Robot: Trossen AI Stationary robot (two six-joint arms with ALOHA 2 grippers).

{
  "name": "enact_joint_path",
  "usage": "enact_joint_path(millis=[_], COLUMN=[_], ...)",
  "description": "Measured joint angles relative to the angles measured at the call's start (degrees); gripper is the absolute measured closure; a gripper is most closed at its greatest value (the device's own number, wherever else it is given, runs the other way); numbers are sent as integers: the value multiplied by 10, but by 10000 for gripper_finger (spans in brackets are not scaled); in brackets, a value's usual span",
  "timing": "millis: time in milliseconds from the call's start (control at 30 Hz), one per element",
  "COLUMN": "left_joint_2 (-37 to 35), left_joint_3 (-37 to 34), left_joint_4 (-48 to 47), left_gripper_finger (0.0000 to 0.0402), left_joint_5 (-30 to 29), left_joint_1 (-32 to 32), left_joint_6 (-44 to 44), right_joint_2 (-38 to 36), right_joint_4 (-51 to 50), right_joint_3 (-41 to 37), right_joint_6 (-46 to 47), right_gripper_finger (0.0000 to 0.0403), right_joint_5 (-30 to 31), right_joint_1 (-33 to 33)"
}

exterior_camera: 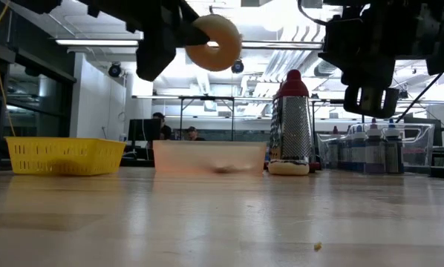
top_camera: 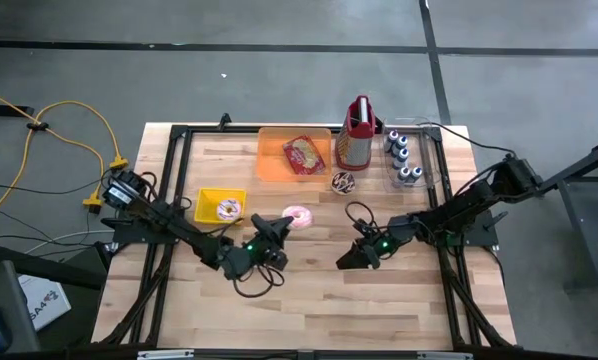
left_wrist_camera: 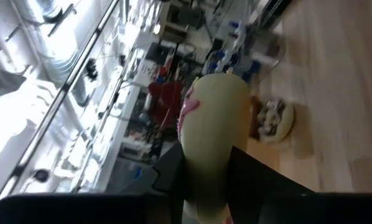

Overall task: Pick & Place Food Item
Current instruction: Put the pink donut into the yellow bin

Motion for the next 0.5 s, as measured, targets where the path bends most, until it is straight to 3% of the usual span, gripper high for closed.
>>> enact_joint_path(millis=[500], left_joint_2=[0], left_joint_3=[-1], left_joint_4=[-5], left_gripper_finger=[317], left_joint_5=[310], left_joint_1=[115], left_joint_6=[-77], right_joint_2=[0], right_joint_4=[-3], right_joint_3=[0], right_joint_6=[0], right_gripper_finger=[196], right_joint_5=[66], right_joint_1=[55])
